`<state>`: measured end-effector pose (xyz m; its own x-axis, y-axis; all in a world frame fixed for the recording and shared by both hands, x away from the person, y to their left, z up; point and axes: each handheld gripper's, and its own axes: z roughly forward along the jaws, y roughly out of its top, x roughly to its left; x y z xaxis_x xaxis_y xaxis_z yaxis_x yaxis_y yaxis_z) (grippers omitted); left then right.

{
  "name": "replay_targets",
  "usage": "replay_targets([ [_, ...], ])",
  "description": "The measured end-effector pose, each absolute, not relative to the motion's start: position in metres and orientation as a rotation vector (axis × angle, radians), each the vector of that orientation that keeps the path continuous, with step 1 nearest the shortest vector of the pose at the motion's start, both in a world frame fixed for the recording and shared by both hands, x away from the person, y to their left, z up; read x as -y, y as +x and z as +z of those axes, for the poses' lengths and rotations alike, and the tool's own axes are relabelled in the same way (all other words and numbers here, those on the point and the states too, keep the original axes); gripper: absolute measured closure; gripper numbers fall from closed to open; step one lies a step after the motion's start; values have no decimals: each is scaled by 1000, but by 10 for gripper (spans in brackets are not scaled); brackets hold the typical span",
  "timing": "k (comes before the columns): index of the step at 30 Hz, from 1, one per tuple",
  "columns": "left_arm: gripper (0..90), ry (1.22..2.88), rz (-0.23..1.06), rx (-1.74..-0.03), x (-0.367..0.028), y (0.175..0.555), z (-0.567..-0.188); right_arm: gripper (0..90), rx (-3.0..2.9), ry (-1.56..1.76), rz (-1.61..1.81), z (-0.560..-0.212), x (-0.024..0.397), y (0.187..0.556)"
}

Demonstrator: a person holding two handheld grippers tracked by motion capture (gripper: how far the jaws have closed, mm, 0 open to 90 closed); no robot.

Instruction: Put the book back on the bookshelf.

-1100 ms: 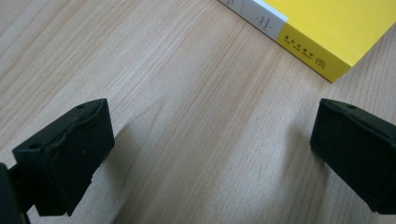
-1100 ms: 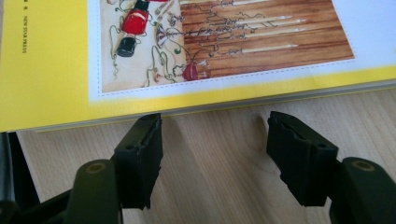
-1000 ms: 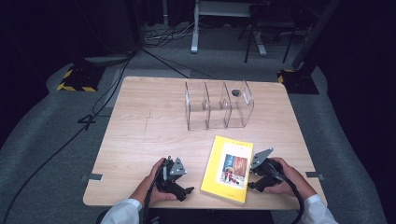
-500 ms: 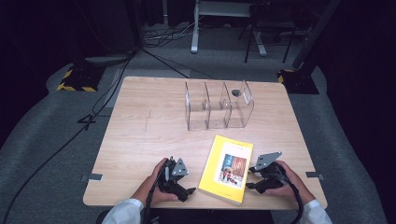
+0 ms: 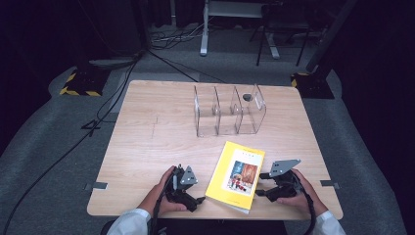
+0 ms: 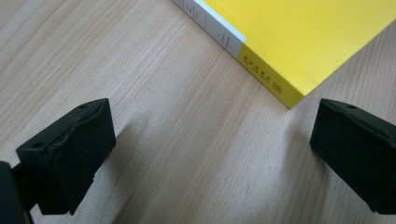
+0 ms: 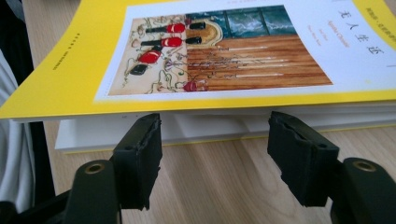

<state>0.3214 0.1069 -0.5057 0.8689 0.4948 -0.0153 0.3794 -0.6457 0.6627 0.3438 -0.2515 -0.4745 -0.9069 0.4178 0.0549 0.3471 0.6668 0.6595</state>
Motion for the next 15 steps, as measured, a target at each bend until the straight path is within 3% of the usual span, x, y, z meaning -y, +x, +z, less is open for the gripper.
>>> replay_targets([
  [9,22,2351,208,-600,-105,314,-505,356,-2744,665,1106,-474,246,342],
  [10,45,2349,204,-591,-105,313,-504,356,-2736,667,1119,-473,246,342],
  [11,177,2347,202,-573,-104,311,-502,356,-2713,677,1150,-470,245,342],
  [12,231,2335,199,-551,-102,309,-500,356,-2706,680,1159,-469,245,341],
  [14,143,2329,194,-536,-98,306,-497,356,-2690,690,1181,-467,244,341],
  [15,159,2329,194,-536,-98,306,-497,356,-2690,690,1181,-467,244,341],
])
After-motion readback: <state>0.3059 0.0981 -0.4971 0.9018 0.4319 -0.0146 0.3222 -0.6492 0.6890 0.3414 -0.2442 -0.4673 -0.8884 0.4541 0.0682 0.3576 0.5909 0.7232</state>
